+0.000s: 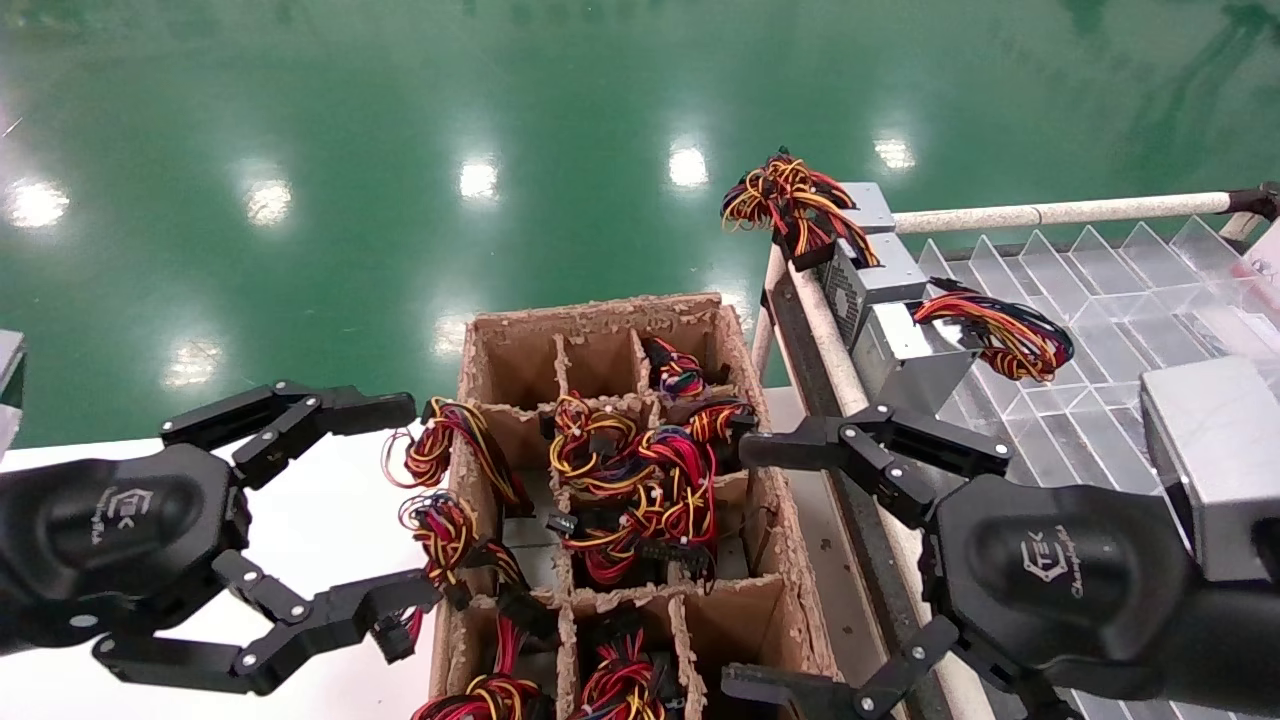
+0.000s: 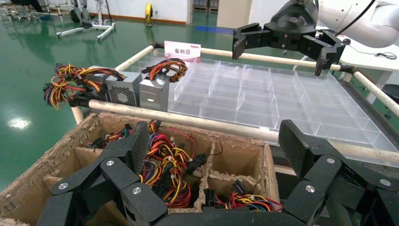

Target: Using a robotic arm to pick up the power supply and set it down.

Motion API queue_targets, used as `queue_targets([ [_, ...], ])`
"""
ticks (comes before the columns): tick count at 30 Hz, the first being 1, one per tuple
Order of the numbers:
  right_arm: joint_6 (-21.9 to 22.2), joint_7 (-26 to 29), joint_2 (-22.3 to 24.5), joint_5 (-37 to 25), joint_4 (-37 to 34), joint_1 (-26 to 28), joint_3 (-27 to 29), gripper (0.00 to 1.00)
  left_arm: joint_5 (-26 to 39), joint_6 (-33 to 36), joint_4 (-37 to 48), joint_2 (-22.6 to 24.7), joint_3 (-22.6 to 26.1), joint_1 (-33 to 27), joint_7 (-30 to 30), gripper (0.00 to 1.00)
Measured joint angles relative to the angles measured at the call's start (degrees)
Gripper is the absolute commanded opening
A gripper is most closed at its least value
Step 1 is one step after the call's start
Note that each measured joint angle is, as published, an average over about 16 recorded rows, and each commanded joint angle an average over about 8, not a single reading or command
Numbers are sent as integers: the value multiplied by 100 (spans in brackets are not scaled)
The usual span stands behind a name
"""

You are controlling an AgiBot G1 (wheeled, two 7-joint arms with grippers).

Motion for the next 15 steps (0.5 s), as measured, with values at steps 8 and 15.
queue_targets([
  [8, 4, 2, 2, -5, -1, 3, -3, 100, 0, 0, 0, 0, 0, 0, 0, 100],
  [15, 7, 3, 2, -9, -1, 6, -6, 100, 0, 0, 0, 0, 0, 0, 0, 100],
])
